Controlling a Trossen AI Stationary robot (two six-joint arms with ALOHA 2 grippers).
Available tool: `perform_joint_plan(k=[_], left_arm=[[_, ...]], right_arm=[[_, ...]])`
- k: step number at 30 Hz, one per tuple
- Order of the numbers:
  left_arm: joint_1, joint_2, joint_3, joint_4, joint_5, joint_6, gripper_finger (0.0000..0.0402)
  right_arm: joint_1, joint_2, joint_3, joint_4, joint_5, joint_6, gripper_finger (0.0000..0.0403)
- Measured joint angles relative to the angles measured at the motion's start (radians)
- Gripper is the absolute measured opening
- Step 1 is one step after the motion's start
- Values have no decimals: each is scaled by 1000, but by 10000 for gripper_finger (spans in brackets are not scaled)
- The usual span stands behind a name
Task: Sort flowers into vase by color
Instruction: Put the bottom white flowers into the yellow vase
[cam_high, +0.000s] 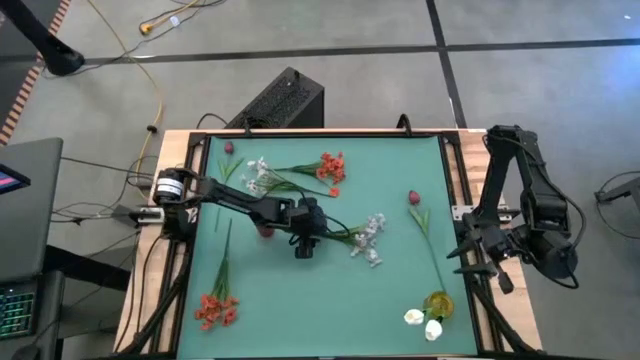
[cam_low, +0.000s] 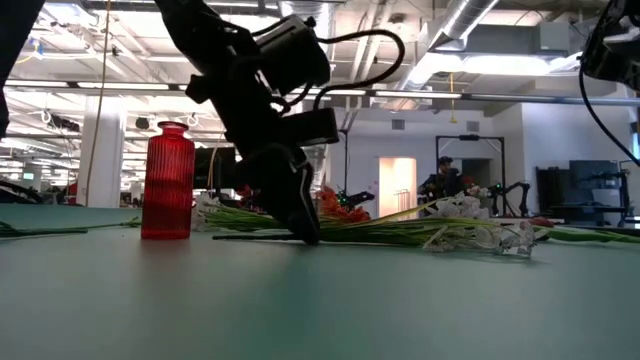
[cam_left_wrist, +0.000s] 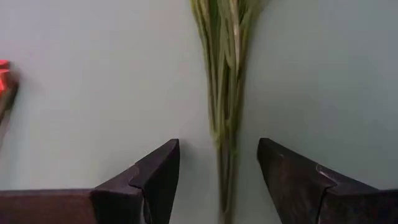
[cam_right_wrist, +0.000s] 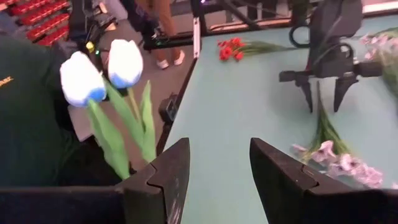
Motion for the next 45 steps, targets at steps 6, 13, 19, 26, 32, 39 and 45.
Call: perform_joint_plan(k=[6, 13, 19, 26, 32, 39, 45], left_arm=[[0, -2, 1, -20, 1, 23, 183], [1, -5, 1, -36, 52, 28, 52], [2, -7, 17, -69, 71, -57, 10], [-3, -7, 171, -169, 71, -110, 3], [-3, -7, 356, -205, 58, -108, 2], [-15, -8, 491, -177, -13, -119, 1], [-26, -9, 477, 19, 2, -106, 0]], right_arm=[[-26, -5, 0, -11, 14, -1, 193], [-83, 19, 0, -17, 15, -1, 193], [-106, 42, 0, -17, 15, -22, 193], [-111, 32, 0, -10, 15, -27, 193], [-111, 14, 0, 7, 35, -99, 193], [-110, -30, 2, 74, 35, -230, 193], [-108, -75, 35, 160, 3, -336, 193]])
